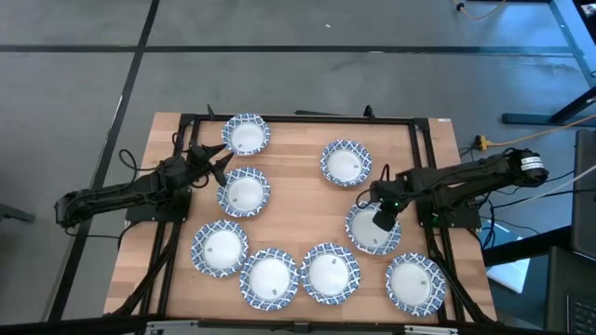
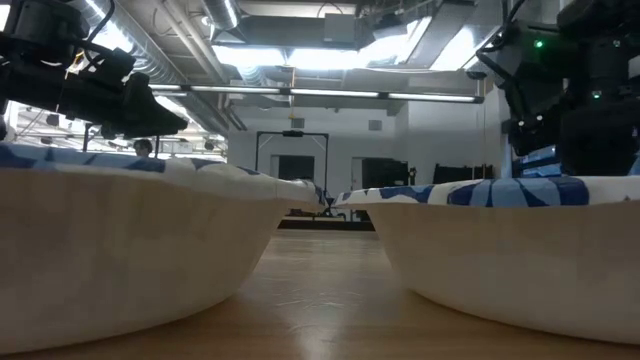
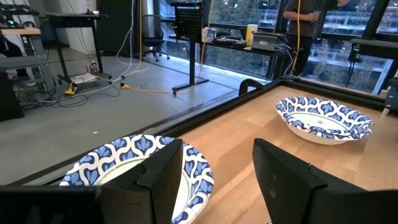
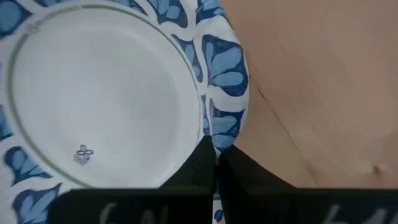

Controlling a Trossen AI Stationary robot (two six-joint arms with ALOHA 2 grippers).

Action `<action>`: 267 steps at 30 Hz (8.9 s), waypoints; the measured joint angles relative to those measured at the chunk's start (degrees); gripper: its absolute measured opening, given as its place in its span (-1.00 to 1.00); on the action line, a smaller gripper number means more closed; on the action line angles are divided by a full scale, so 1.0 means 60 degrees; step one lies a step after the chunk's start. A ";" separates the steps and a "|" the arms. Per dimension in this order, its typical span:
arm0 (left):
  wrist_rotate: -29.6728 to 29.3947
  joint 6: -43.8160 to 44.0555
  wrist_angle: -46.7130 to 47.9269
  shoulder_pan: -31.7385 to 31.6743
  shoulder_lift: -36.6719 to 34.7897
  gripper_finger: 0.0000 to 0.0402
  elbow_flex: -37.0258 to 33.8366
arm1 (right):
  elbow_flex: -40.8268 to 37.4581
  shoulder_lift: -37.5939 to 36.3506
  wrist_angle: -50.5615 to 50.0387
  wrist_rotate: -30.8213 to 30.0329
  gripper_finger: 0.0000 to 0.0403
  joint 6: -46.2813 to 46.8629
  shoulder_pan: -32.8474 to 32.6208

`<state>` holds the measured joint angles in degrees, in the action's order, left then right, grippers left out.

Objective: Nest bowls inside each other
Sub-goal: Stack the white bowl on the white bowl

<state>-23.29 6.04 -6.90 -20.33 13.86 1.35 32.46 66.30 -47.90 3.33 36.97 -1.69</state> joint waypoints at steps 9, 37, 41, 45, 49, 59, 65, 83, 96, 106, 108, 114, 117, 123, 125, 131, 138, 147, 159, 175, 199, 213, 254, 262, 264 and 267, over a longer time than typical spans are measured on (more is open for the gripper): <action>0.0000 -0.0002 0.0000 0.0002 0.0001 -0.05 -0.0001 | 0.1863 0.0004 -0.1326 -0.0588 -0.97 -0.0580 0.0027; 0.0004 0.0467 0.0076 -0.0001 -0.0002 -0.05 -0.0001 | 0.4128 0.0638 0.0113 -0.0518 -0.97 -0.4956 0.6214; 0.0004 0.0467 0.0076 -0.0001 -0.0002 -0.05 -0.0001 | 0.4128 0.1502 0.0114 -0.0219 -0.97 -0.5279 0.6484; 0.0004 0.0467 0.0076 -0.0001 0.0000 -0.05 -0.0001 | 0.4128 0.2375 0.0527 -0.0255 -0.97 -0.5643 0.6572; 0.0004 0.0468 0.0076 0.0002 -0.0001 -0.05 -0.0001 | 0.4128 0.2967 0.1115 -0.0251 -0.96 -0.5733 0.6597; 0.0004 0.0471 0.0076 0.0000 -0.0002 -0.05 -0.0001 | 0.4128 0.3228 0.1360 -0.0277 -0.72 -0.6000 0.6594; 0.0002 0.0471 0.0076 -0.0001 -0.0001 -0.05 -0.0001 | 0.4128 0.3214 0.1418 -0.0337 -0.35 -0.5989 0.6594; 0.0000 0.0398 0.0069 -0.0001 -0.0002 -0.05 -0.0001 | 0.4124 0.1464 0.0483 0.1974 0.09 -0.5601 0.4319; 0.0000 0.0406 0.0065 -0.0001 -0.0001 -0.05 -0.0001 | 0.4124 0.1181 0.1630 0.1265 0.12 -0.4468 0.0917; 0.0000 0.0406 0.0066 -0.0001 0.0000 -0.05 -0.0001 | 0.4121 0.1829 0.1813 0.0453 0.12 -0.2968 -0.0680; 0.0000 0.0406 0.0066 -0.0001 0.0000 -0.05 -0.0001 | 0.4121 0.2146 0.1880 0.0455 0.12 -0.2528 -0.0952; 0.0000 0.0402 0.0125 -0.0001 -0.0002 -0.05 -0.0001 | 0.4117 0.3217 0.2617 0.0511 0.12 -0.1415 -0.1895; 0.0000 0.0398 0.0179 -0.0005 -0.0002 -0.05 -0.0001 | 0.4117 0.3673 0.2910 0.0539 0.12 -0.0706 -0.2341; -0.0004 0.0398 0.0203 -0.0005 -0.0001 -0.05 -0.0001 | 0.4117 0.4576 0.3148 0.0408 0.09 0.0294 -0.2997; -0.0004 0.0398 0.0226 -0.0003 0.0000 -0.05 -0.0001 | 0.4117 0.4835 0.3260 0.0408 0.06 0.0572 -0.3114; -0.0004 0.0405 0.0222 -0.0001 -0.0002 -0.05 -0.0001 | 0.4117 0.5334 0.3421 0.0382 -0.08 0.1081 -0.3322; 0.0000 0.0413 0.0222 -0.0001 0.0001 -0.05 -0.0001 | 0.4117 0.5370 0.3421 0.0379 -0.36 0.1250 -0.3326; 0.0000 0.0424 0.0219 -0.0001 0.0001 -0.05 -0.0001 | 0.4121 0.5363 0.3421 0.0441 -0.92 0.0991 -0.3234; 0.0000 0.0427 0.0286 -0.0001 -0.0002 -0.05 -0.0001 | 0.4124 0.4302 0.3153 0.1131 -0.97 -0.0131 -0.2000; 0.0000 0.0494 0.0366 0.0002 0.0000 -0.05 -0.0001 | 0.4124 0.1319 0.1101 -0.0450 -0.98 -0.0004 0.1642; 0.0004 0.0504 0.0369 0.0002 -0.0001 -0.05 -0.0001 | 0.4124 0.1421 0.0153 -0.0118 -0.98 -0.1270 0.6284; 0.0004 0.0504 0.0823 0.0002 -0.0002 -0.05 -0.0001 | 0.3895 0.2897 0.0453 0.0313 -0.70 -0.1809 0.6229; 0.0000 0.0497 0.0951 -0.0005 -0.0001 -0.05 -0.0001 | 0.3899 0.0389 -0.3869 0.0430 -0.10 -0.2150 -0.1297; 0.0000 0.0497 0.0951 -0.0001 0.0000 -0.05 -0.0001 | 0.3899 0.0940 -0.3981 0.0142 -0.10 -0.1869 -0.3034; 0.0000 0.0497 0.0951 -0.0001 -0.0002 -0.05 -0.0001 | 0.3899 0.1285 -0.3973 0.0138 -0.10 -0.1778 -0.3373; -0.0001 0.0497 0.0951 -0.0001 -0.0002 -0.05 -0.0001 | 0.3899 0.1913 -0.3900 0.0175 -0.10 -0.1744 -0.3897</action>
<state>-23.30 9.02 -1.19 -20.34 13.85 1.34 55.86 77.78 -71.31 4.38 26.51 -25.08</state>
